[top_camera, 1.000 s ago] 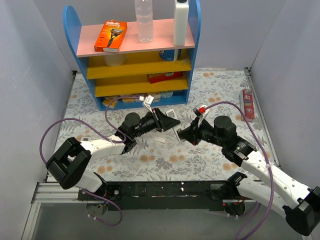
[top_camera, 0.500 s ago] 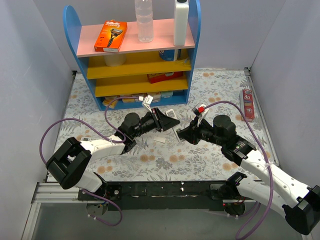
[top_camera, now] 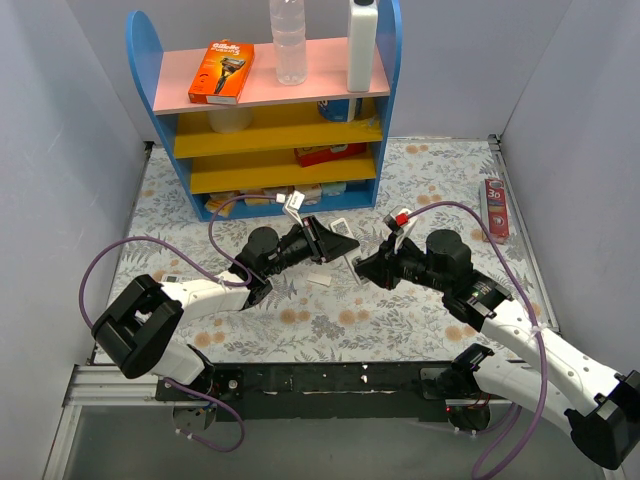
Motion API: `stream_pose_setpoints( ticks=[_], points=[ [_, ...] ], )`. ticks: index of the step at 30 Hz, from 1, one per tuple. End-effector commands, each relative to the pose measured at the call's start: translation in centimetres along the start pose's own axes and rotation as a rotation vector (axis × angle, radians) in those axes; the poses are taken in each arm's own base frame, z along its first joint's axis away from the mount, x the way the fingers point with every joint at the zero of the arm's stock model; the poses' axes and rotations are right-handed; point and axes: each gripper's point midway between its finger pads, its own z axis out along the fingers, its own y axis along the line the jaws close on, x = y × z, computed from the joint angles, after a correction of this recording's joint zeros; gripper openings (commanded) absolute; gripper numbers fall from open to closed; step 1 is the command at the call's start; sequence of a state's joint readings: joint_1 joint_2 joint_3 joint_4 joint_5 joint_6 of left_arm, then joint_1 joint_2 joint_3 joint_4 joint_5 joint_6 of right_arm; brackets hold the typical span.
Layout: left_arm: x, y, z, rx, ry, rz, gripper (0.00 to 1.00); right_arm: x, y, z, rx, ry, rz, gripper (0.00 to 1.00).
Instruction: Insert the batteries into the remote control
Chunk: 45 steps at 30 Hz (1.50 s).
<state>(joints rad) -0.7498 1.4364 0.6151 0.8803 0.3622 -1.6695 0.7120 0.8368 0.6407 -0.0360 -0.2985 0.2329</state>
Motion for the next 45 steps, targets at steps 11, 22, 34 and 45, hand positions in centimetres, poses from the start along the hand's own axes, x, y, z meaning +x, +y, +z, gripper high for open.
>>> stream_pose_setpoints(
  ticks=[11, 22, 34, 45],
  points=[
    [-2.0, -5.1, 0.1, 0.164, -0.063, 0.02, 0.0, -0.1, -0.2, -0.9, 0.043, 0.046, -0.034, 0.3],
    [-2.0, -4.2, 0.1, 0.127, -0.07, 0.032, 0.0, -2.2, 0.4, -1.9, 0.046, 0.029, -0.081, 0.47],
    [-2.4, -3.3, -0.4, 0.083, -0.085, 0.036, 0.0, -4.7, 1.9, -3.2, 0.0, -0.014, -0.146, 0.71],
    [-2.3, -4.4, -1.1, 0.071, -0.025, 0.117, 0.0, -6.8, 2.9, -5.2, -0.076, 0.081, -0.483, 0.67]
  ],
)
